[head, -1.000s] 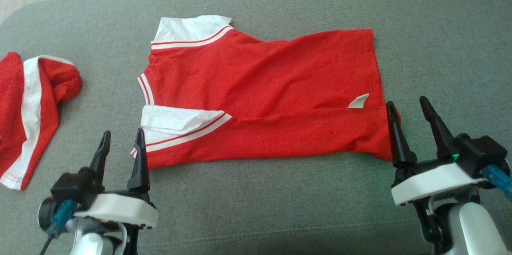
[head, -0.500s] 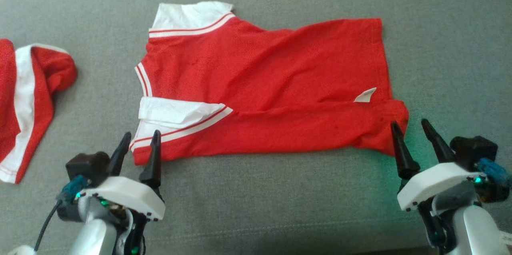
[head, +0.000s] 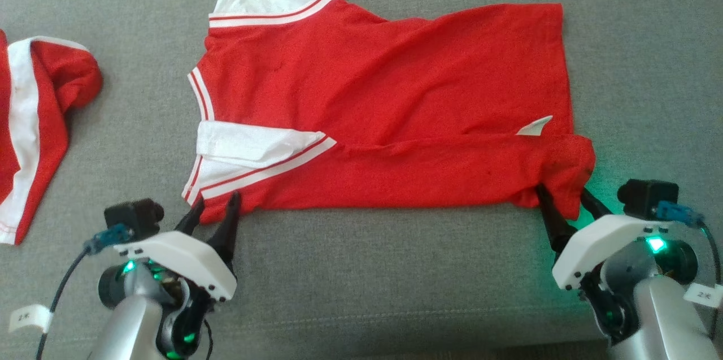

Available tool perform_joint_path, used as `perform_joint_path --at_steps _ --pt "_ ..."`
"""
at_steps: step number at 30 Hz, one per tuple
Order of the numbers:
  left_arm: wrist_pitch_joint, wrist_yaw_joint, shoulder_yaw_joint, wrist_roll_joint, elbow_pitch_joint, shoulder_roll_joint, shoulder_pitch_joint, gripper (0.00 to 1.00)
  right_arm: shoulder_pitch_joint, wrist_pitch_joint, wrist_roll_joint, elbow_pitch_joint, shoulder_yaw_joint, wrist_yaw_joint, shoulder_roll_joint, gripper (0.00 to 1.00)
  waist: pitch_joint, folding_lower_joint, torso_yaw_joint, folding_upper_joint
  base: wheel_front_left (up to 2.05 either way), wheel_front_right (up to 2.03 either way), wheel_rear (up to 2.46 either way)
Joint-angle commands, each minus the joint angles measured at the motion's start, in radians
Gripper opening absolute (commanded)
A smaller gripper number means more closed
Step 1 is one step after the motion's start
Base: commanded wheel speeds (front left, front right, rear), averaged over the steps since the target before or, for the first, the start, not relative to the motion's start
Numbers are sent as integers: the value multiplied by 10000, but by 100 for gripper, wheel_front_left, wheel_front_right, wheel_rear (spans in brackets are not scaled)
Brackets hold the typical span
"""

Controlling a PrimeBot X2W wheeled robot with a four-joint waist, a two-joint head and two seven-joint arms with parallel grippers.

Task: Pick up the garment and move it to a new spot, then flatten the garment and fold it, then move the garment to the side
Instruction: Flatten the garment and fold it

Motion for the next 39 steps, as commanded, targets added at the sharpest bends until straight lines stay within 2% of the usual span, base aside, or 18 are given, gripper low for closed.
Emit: perform_joint_path --at_steps 1,2,3,11,16,25,32,33,34,35,39 --pt "226 -56 247 -104 37 125 -261 45 -314 190 183 -219 319 -7 -26 84 71 0 40 -1 0 0 0" --pt "263 -86 208 -96 60 143 -296 4 -332 253 272 -202 348 -7 -25 39 90 0 46 -1 0 0 0" --pt "278 -109 192 -113 76 143 -312 0 -346 290 340 -192 368 -7 -31 0 99 0 51 -1 0 0 0" --pt "-40 -80 162 13 0 244 -254 0 -328 364 686 -246 426 -7 -79 0 9 0 64 -1 0 0 0" --pt "-239 29 234 19 -656 357 111 0 -83 415 886 -672 309 -7 -183 0 -201 0 110 -1 0 0 0" --pt "193 484 243 49 -2131 669 1328 0 948 974 925 -1533 -33 -7 -243 0 -611 0 204 -1 0 0 0" --pt "685 636 105 -130 -2477 685 1885 0 1583 1278 1009 -1961 -200 -7 -53 0 -937 0 159 -1 0 0 0" --pt "702 648 91 -119 -2481 702 1905 18 1577 1181 993 -2011 -181 -7 -40 28 -969 0 148 -1 0 0 0" --pt "721 661 81 -115 -2472 712 1913 85 1581 1138 966 -2019 -157 -7 -30 78 -1006 0 139 -1 0 0 0" --pt "689 677 89 -100 -2480 719 1902 100 1562 1045 888 -2055 -142 -7 -26 100 -1039 0 128 -1 0 0 0" --pt "232 849 216 89 -2640 705 1813 100 1335 241 403 -2378 -76 -7 -50 100 -1183 0 108 -1 0 0 0"
